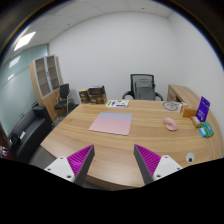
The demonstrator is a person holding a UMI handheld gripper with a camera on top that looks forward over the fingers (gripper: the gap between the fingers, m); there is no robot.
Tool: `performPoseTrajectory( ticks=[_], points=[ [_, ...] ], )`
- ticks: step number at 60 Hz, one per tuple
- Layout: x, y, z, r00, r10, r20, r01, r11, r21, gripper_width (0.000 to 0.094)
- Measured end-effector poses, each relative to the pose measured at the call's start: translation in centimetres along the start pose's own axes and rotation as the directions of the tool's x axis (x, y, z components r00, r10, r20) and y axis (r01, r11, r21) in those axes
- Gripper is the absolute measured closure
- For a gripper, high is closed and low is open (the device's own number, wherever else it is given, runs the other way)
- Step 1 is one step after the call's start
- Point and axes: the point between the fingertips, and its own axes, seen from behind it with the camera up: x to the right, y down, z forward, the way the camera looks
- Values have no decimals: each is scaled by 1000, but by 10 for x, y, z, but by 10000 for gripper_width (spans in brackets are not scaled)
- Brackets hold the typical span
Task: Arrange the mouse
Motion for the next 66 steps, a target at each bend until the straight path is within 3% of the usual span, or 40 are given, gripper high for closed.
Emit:
performPoseTrajectory(
  ticks=[14, 22, 28, 45, 66],
  points=[
    [173, -20, 78, 993, 81, -86, -79, 997, 20, 109],
    [274, -30, 139, 990, 15, -143, -13, 1000, 14, 109],
    [316, -38, 179, 991, -36, -126, 35, 999, -9, 108],
    [364, -25, 256, 993, -101, -66, 99, 994, -36, 110],
    [407, -32, 301, 993, -34, -113, 29, 999, -43, 106]
  ],
)
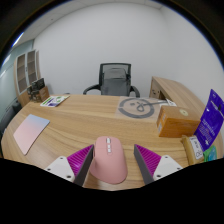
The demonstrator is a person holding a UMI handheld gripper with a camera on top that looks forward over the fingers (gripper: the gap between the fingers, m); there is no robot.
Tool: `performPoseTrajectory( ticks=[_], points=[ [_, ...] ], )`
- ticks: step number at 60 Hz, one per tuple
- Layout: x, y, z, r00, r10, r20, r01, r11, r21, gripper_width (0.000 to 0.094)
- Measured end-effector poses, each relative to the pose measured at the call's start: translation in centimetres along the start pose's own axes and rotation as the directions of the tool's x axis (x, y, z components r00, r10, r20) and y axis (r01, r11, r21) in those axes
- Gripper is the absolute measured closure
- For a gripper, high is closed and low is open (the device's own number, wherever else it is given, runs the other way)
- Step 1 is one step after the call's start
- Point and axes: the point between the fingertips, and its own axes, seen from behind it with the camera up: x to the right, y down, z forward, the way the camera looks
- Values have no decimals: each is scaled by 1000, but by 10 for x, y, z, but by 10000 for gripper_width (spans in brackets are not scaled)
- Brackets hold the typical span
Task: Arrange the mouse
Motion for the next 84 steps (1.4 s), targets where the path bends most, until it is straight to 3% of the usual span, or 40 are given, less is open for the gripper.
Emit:
performPoseTrajectory(
  ticks=[17, 20, 24, 38, 44, 51, 63, 72, 84],
  points=[
    [13, -2, 19, 999, 24, -47, -24, 1000, -5, 130],
    [10, 2, 22, 999, 13, -46, -14, 1000, -13, 193],
    [3, 2, 24, 999, 5, -34, -5, 1000, -4, 383],
    [11, 5, 21, 985, 74, -158, -79, 997, -21, 533],
    [4, 5, 16, 974, 105, -202, -118, 992, -52, 543],
    [-47, -20, -9, 970, 89, -227, -94, 995, -13, 543],
    [-211, -71, -25, 964, 158, -212, -145, 986, 78, 543],
    [-334, -66, 9, 975, 124, -187, -123, 992, 16, 543],
    [-397, -53, 53, 975, 94, -200, -104, 994, -39, 543]
  ],
)
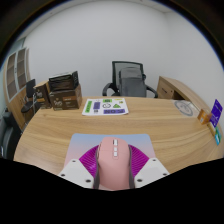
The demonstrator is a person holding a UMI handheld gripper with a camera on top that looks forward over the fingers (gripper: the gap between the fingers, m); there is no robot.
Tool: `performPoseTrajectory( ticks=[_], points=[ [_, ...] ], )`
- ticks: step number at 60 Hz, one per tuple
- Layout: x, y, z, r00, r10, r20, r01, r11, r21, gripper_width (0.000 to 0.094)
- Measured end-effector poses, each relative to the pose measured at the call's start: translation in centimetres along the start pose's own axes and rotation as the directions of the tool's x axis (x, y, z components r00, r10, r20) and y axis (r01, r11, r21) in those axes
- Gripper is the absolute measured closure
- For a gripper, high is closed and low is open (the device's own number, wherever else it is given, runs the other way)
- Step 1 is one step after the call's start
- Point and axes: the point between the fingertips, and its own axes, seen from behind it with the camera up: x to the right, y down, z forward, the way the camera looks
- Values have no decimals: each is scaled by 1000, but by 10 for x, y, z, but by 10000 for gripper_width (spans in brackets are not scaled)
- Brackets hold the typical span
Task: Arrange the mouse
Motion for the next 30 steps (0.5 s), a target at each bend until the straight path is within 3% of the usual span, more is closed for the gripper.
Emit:
performPoseTrajectory(
  ticks=[11, 13, 21, 30],
  points=[
    [-17, 39, 18, 998, -56, 4, 56, 992, -111, 535],
    [-17, 35, 19, 997, -76, -1, 75, 995, -72, 535],
    [-17, 37, 19, 997, -75, -2, 74, 994, -76, 530],
    [-12, 37, 18, 996, -90, -11, 89, 991, -102, 353]
  ],
)
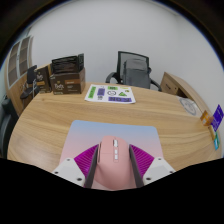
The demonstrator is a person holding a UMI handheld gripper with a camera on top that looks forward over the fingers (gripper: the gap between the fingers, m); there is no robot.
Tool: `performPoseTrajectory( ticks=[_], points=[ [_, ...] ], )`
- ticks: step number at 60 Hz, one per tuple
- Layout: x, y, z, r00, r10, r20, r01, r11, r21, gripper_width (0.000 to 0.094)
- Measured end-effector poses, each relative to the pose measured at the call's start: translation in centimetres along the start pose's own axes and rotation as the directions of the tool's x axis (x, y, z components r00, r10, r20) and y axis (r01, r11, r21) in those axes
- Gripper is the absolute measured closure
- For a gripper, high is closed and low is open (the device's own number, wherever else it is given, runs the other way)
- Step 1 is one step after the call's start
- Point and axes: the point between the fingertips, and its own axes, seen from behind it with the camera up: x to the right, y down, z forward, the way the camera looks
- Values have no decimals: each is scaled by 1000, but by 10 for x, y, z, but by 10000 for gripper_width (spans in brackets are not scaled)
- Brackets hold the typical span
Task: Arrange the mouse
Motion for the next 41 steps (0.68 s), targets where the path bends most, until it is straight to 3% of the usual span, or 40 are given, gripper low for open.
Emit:
performPoseTrajectory(
  ticks=[6, 26, 41],
  points=[
    [-3, -2, -12, 997, 76, 18, -76, 997, -11, 89],
    [-15, 8, -157, 986, 81, 144, -92, 993, 71, 92],
    [22, 64, -261, 966, 120, 230, -149, 982, 113, 102]
  ],
)
